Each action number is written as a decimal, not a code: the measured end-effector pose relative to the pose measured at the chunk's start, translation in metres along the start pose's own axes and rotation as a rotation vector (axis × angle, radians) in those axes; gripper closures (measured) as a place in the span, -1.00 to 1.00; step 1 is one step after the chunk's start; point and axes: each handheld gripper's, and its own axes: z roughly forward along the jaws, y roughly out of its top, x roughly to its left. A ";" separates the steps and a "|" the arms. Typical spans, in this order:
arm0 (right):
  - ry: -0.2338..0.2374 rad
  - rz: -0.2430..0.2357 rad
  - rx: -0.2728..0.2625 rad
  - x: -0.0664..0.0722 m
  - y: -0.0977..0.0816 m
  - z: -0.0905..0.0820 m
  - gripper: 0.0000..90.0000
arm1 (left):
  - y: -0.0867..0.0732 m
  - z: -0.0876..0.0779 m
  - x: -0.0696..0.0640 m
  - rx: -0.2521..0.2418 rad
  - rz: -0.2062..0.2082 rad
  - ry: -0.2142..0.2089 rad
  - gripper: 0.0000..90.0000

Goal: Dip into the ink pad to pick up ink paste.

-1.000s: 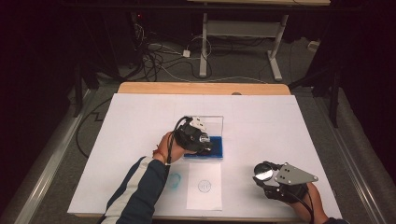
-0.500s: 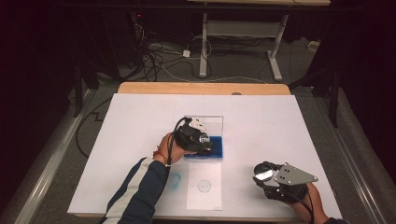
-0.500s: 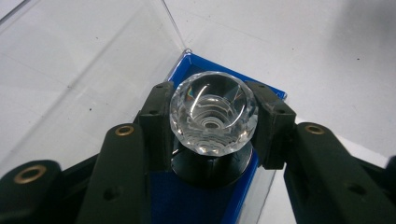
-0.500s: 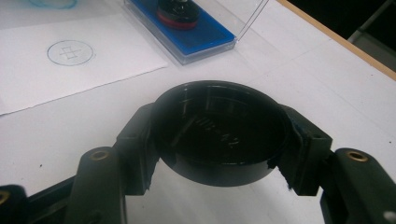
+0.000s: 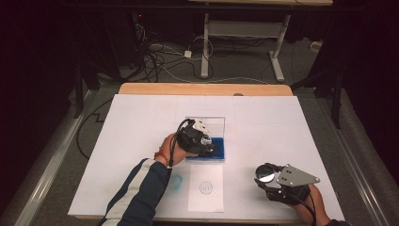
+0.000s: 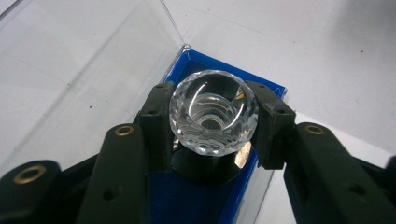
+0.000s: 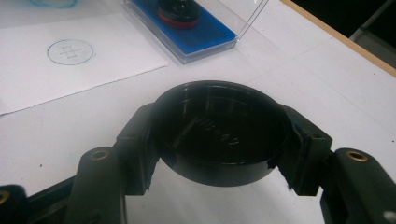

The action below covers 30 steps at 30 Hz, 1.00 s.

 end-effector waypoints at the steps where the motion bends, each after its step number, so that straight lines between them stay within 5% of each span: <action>1: 0.000 -0.001 0.000 0.000 0.000 0.000 -0.15 | 0.000 0.000 0.000 -0.003 -0.005 -0.003 0.20; 30: -0.011 0.000 -0.010 0.000 0.000 -0.001 -0.15 | 0.000 0.000 0.001 0.006 -0.001 -0.004 0.20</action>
